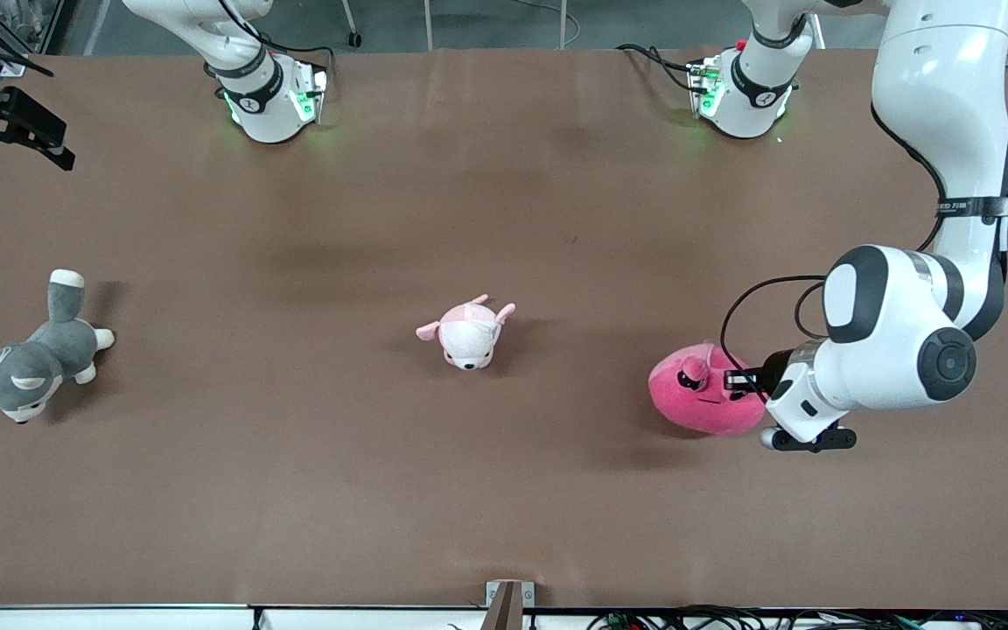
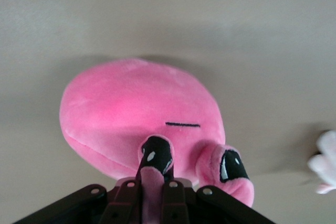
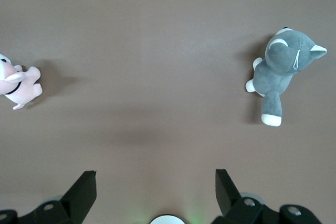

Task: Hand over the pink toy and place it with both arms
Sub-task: 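Lift the pink toy with the left gripper while the right gripper approaches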

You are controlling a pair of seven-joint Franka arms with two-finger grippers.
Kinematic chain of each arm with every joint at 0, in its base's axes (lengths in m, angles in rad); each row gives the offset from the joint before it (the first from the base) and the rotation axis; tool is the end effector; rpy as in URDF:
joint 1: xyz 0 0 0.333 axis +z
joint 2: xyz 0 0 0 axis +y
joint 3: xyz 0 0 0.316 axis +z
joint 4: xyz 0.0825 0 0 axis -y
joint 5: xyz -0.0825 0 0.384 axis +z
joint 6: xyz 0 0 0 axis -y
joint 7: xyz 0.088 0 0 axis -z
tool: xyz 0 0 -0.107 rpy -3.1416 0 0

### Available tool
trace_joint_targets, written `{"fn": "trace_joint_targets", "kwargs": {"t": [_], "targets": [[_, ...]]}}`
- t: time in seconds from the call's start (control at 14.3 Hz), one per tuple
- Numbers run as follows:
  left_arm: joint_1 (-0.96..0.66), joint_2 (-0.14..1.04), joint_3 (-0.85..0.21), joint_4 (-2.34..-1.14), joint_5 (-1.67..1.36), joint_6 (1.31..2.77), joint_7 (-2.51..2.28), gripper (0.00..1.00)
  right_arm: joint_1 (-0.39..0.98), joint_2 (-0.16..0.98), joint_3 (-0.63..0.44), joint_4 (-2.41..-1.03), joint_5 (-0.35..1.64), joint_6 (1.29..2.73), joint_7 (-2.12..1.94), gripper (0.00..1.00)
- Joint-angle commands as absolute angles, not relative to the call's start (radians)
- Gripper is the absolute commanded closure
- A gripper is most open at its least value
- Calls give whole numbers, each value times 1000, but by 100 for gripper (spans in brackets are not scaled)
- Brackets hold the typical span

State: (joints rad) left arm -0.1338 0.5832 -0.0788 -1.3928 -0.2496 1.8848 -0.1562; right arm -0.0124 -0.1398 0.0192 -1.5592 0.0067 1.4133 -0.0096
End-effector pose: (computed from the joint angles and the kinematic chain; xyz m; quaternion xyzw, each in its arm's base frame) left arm 0.6896 -0.1569 0.3651 0.9892 0.0213 -0.0692 0.1278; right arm 0.4922 0.0050 0.6893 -1.0000 -0.0086 0.0031 0.0020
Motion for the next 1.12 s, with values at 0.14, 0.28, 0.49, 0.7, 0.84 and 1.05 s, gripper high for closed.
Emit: {"fn": "trace_joint_targets", "kwargs": {"t": [0.14, 0.28, 0.49, 0.7, 0.84, 1.05], "targets": [[-156, 548, -201, -1271, -311, 1868, -354, 100, -40, -95, 28, -1490, 37, 1379, -5, 0], [-179, 551, -248, -1235, -313, 1899, -435, 100, -38, -95, 26, -1491, 43, 1378, -3, 0], [-238, 548, -296, -1197, -318, 1997, -581, 100, -46, -95, 25, -1494, 48, 1338, -2, 0], [-328, 546, -316, -1175, -318, 2147, -721, 100, -48, -92, 26, -1496, 45, 1338, -3, 0], [-376, 548, -316, -1158, -318, 2207, -770, 100, -45, -87, 26, -1496, 32, 1339, -2, 0], [-445, 542, -314, -1155, -316, 2262, -822, 100, -70, -32, 26, -1491, 28, 1344, -5, 0]]}}
